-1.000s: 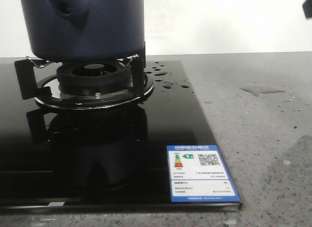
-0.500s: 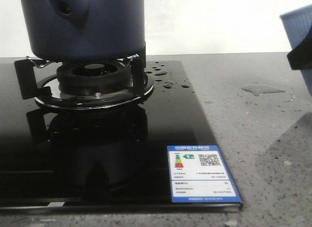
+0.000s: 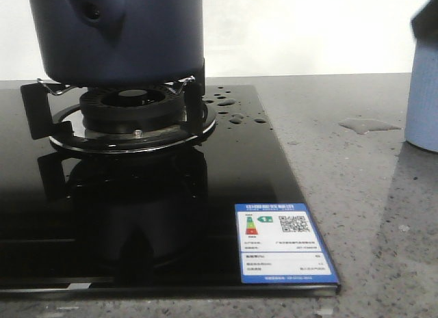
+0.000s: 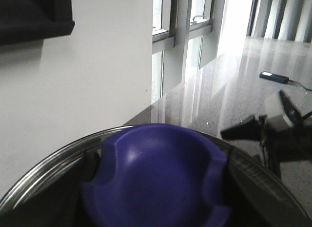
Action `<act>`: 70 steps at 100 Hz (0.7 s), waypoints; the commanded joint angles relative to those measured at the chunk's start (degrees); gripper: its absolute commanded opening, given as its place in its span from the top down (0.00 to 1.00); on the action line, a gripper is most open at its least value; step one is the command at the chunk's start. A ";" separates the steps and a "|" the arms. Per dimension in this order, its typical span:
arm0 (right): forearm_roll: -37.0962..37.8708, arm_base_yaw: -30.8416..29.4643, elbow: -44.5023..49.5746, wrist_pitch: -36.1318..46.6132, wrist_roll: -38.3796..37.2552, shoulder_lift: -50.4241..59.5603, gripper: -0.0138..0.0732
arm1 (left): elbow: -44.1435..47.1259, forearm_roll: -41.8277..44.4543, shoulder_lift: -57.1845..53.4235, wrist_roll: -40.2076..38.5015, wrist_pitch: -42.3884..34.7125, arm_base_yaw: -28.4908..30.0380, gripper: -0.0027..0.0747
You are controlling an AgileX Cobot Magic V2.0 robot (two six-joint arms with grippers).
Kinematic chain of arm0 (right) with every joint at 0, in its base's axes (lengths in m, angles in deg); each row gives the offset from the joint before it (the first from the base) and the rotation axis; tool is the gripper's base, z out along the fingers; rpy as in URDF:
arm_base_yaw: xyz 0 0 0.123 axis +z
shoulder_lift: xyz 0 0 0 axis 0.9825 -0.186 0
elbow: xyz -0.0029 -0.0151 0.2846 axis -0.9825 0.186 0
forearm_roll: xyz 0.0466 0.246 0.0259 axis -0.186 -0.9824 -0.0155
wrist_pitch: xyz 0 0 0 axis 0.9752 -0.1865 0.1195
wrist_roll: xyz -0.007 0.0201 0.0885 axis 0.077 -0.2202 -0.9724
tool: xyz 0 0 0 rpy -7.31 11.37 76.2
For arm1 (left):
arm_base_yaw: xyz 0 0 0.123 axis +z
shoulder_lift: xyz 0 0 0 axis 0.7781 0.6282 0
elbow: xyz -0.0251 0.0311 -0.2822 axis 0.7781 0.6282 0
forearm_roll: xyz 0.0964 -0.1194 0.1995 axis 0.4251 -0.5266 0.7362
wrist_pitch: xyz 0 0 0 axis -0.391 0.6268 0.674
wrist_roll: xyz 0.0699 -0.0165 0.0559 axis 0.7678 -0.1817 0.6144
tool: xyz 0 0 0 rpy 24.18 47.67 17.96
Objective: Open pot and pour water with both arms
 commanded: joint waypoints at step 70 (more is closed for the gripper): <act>-1.12 -0.38 -3.59 9.73 -0.25 23.90 0.92 | -1.71 -5.15 11.60 7.85 -7.99 0.04 0.57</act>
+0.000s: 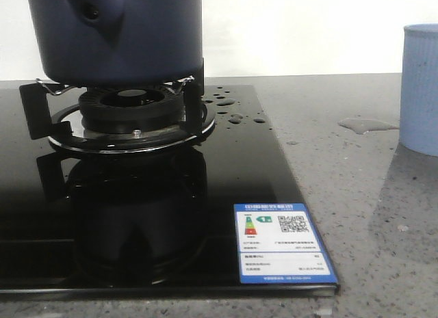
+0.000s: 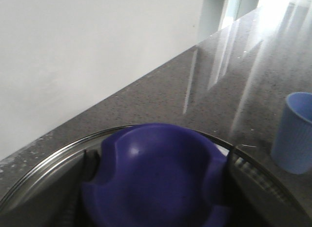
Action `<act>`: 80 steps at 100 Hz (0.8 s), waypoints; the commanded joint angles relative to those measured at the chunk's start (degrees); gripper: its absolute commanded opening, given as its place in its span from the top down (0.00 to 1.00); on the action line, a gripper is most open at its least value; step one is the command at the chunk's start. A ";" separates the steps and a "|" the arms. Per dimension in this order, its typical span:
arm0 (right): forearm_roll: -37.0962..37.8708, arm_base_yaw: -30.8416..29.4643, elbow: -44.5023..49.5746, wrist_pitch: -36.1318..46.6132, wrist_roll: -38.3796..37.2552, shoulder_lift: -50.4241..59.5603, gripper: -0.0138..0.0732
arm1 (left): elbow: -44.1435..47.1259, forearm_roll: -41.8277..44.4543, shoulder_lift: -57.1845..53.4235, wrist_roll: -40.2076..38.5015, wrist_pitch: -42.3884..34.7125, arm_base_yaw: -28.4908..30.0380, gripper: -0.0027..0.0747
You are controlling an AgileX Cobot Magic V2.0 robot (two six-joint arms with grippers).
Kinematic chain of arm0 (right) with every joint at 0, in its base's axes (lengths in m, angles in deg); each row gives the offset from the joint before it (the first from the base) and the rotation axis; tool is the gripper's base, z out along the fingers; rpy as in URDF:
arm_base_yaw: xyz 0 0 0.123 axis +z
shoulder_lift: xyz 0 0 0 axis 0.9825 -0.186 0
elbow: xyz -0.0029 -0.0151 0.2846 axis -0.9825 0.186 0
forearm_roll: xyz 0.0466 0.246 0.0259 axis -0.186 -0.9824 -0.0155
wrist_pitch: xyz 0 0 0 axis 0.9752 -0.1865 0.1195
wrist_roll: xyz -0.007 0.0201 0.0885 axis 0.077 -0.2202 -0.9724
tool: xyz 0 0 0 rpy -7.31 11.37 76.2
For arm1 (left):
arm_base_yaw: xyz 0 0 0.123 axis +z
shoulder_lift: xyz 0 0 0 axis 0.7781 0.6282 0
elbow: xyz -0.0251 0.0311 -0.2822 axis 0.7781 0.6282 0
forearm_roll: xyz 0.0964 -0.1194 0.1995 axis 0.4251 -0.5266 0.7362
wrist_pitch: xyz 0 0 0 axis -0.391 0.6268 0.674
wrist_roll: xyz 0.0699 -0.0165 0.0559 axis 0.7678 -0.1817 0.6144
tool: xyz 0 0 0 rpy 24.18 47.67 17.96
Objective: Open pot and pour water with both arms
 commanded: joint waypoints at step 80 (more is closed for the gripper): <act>0.00 -0.38 -0.34 -1.46 0.00 0.30 0.92 | -1.71 -3.20 -1.97 1.49 2.52 0.04 0.46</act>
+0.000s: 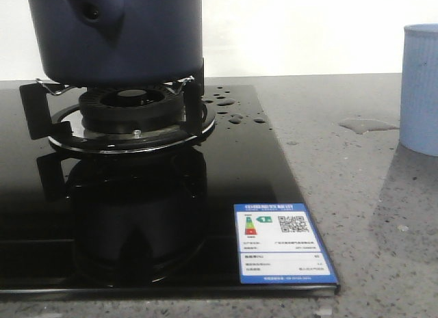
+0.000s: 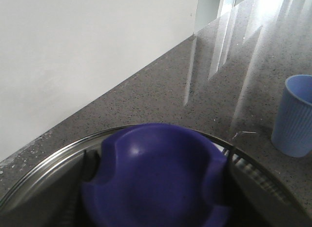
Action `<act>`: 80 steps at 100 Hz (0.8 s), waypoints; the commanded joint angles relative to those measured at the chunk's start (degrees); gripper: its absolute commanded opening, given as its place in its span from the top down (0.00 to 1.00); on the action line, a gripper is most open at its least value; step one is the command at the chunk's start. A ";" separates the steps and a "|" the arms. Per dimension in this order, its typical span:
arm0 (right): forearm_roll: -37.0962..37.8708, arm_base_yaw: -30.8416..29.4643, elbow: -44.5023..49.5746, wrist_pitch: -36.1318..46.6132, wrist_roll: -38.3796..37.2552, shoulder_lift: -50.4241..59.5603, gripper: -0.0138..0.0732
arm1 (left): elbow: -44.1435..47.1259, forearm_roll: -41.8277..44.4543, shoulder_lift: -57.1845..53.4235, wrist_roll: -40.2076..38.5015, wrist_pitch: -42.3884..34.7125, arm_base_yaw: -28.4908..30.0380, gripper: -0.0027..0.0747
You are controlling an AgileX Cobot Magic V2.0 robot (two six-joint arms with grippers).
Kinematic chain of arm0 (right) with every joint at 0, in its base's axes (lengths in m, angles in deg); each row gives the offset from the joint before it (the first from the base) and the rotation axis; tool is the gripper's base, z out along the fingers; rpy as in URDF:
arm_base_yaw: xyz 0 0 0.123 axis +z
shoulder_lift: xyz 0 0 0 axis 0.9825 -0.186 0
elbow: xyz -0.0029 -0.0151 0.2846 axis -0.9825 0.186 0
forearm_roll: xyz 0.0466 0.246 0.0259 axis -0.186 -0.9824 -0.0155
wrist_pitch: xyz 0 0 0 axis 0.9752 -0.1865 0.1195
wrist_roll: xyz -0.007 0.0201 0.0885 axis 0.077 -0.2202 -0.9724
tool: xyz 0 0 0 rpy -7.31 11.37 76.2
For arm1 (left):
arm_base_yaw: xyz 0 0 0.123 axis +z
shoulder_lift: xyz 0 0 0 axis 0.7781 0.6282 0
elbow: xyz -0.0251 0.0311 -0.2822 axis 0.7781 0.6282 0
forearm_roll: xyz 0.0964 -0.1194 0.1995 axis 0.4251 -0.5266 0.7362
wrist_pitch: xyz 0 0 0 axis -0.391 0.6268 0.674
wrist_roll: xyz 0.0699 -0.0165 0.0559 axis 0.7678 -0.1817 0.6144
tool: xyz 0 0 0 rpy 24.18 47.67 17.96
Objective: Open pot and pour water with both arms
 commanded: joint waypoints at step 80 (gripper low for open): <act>14.20 -0.38 6.02 12.48 0.00 5.10 0.92 | 9.07 -7.42 -30.49 -4.09 -12.17 -0.23 0.99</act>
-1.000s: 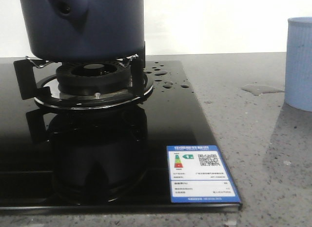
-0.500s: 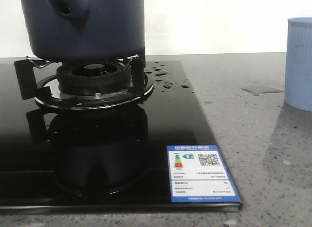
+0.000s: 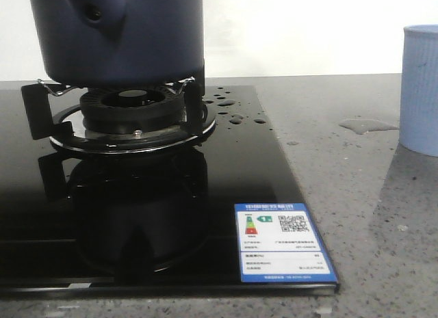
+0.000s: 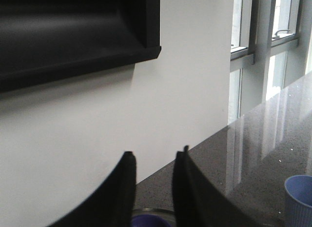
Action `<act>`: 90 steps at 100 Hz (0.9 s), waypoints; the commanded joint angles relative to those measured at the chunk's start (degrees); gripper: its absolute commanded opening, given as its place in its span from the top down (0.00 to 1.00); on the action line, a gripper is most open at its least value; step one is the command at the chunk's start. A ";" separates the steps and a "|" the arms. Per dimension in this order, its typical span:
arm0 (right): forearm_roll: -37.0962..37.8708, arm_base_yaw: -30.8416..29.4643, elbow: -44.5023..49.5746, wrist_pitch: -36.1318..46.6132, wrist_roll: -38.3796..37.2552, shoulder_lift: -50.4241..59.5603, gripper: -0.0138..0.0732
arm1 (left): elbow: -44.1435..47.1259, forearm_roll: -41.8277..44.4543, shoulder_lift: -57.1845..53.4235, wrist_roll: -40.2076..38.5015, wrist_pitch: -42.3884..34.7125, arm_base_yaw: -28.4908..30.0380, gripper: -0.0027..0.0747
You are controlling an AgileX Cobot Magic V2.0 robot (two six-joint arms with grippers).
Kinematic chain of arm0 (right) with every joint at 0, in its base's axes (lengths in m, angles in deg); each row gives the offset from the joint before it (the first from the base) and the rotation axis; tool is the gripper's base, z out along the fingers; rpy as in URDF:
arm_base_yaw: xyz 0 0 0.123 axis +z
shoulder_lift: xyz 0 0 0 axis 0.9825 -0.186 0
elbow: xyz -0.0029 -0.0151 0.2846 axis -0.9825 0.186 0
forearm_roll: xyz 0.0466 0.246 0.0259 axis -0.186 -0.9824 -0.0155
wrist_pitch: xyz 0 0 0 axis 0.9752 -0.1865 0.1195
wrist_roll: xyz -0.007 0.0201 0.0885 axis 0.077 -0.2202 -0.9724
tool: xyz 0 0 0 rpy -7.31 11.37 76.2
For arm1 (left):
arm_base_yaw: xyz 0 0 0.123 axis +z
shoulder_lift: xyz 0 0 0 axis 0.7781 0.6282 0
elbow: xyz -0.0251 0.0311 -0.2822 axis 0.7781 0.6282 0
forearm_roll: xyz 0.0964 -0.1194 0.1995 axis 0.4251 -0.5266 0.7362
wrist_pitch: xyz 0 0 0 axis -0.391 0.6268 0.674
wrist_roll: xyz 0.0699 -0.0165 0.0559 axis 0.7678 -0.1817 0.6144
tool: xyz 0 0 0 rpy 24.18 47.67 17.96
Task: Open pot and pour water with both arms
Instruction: 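Lower the lid onto the pot with the left gripper and release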
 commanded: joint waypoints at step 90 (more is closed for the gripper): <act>1.15 -0.26 9.71 2.94 0.00 4.20 0.92 | 38.13 -3.14 -28.92 -0.64 0.16 -0.23 0.99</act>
